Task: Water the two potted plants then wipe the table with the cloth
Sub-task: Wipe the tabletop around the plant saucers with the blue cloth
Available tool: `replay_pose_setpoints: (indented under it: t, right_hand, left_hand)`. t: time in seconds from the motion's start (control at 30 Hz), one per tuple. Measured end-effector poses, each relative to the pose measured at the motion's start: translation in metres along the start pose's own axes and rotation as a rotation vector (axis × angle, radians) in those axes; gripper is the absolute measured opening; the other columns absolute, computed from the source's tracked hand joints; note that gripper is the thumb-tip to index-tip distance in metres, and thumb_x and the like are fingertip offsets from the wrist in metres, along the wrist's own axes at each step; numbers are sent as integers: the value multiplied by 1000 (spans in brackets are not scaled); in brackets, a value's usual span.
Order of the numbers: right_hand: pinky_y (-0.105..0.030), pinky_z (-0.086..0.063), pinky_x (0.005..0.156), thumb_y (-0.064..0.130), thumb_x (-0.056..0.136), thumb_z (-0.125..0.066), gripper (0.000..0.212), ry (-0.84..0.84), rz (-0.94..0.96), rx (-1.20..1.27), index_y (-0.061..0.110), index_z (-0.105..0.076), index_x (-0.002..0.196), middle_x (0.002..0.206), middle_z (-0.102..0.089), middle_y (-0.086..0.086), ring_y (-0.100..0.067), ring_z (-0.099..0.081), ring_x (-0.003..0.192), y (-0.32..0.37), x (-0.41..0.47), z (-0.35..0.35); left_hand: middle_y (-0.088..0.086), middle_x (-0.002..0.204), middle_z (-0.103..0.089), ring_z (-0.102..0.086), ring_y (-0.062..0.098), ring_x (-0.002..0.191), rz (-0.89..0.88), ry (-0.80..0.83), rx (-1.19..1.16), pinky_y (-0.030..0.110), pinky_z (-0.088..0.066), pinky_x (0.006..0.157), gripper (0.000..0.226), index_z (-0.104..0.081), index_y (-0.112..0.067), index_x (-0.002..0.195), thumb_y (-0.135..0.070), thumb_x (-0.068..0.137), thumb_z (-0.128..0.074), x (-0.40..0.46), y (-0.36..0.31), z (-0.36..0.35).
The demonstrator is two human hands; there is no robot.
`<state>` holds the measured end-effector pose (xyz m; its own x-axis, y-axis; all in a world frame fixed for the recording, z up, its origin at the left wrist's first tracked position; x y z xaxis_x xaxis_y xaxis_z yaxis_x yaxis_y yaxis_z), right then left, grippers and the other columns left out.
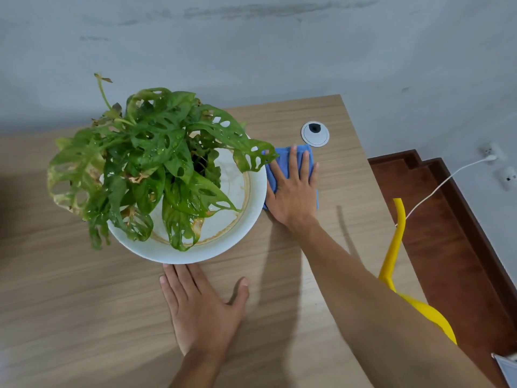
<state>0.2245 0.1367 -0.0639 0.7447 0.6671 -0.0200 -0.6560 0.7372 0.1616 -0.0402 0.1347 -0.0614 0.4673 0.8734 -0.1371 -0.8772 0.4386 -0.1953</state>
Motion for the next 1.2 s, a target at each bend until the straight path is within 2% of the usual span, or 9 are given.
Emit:
replay_pose_setpoints:
  t: [0.2,0.37,0.5,0.6,0.7,0.8,1.0,1.2]
  right_hand:
    - [-57,-7,122,62,98,-20,64,-4,-40,16,38,-19,157,167,-5,-13,-36,0,154,13,-62,-6]
    - [-56,-9,122,68,95,-29,66,-21,-47,-4,41,-24,155,167,-13,-11,-35,-10,153,1,-123,-4]
    - [-57,-11,121,75,91,-28,70,-11,-140,-37,45,-24,154,167,-14,-10,-35,-10,153,-22,-91,5]
    - [-59,-4,121,77,89,-22,74,40,-252,3,45,-17,156,167,-5,-13,-37,-1,153,-25,-38,8]
    - [-60,-2,120,76,90,-17,75,42,-279,-7,42,-14,157,167,-3,-16,-39,1,153,-14,-11,5]
    - [-58,-3,121,74,91,-16,75,23,-231,-14,40,-16,157,167,-6,-16,-38,-1,153,-1,-33,1]
    - [-56,-7,122,77,90,-29,73,-12,-136,13,44,-25,154,167,-14,-11,-35,-8,153,1,-117,-2]
    - [-58,-3,121,80,87,-24,77,-22,-325,37,44,-22,155,167,-9,-12,-35,-4,154,-12,-48,6]
  left_hand:
    - [32,160,-17,-7,41,153,-5,1,24,52,-8,125,117,-20,13,150,-77,78,-38,0,-2,4]
    - [33,160,-16,-5,42,153,3,18,14,52,-7,125,116,-20,12,151,-75,77,-41,1,-2,6]
    - [34,160,-16,-6,42,152,2,19,21,51,-5,125,116,-20,12,151,-75,78,-44,3,-4,6]
    - [34,161,-12,-3,42,153,9,41,46,51,-3,125,117,-15,11,152,-77,79,-41,2,-2,6]
    - [33,161,-9,-2,41,153,8,34,51,50,-2,125,118,-12,10,153,-78,80,-40,0,-2,5]
    - [33,162,-9,-1,42,153,11,29,46,51,-3,125,118,-11,10,154,-79,81,-40,0,-1,5]
    - [32,162,-10,-2,41,153,17,18,24,51,-3,125,118,-13,10,153,-78,80,-43,1,-3,5]
    - [33,161,-10,-1,41,153,19,31,44,51,-3,125,117,-12,11,153,-77,81,-41,1,-3,6]
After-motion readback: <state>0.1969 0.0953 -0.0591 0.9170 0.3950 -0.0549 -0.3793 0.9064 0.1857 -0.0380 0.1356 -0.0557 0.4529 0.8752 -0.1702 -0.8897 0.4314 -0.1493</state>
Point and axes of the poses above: each hand's wrist, its own x-axis towards the middle knuckle, its own z-axis out of the back of the hand, y = z × x, the point moved 2 cm from there along x, towards the middle knuckle
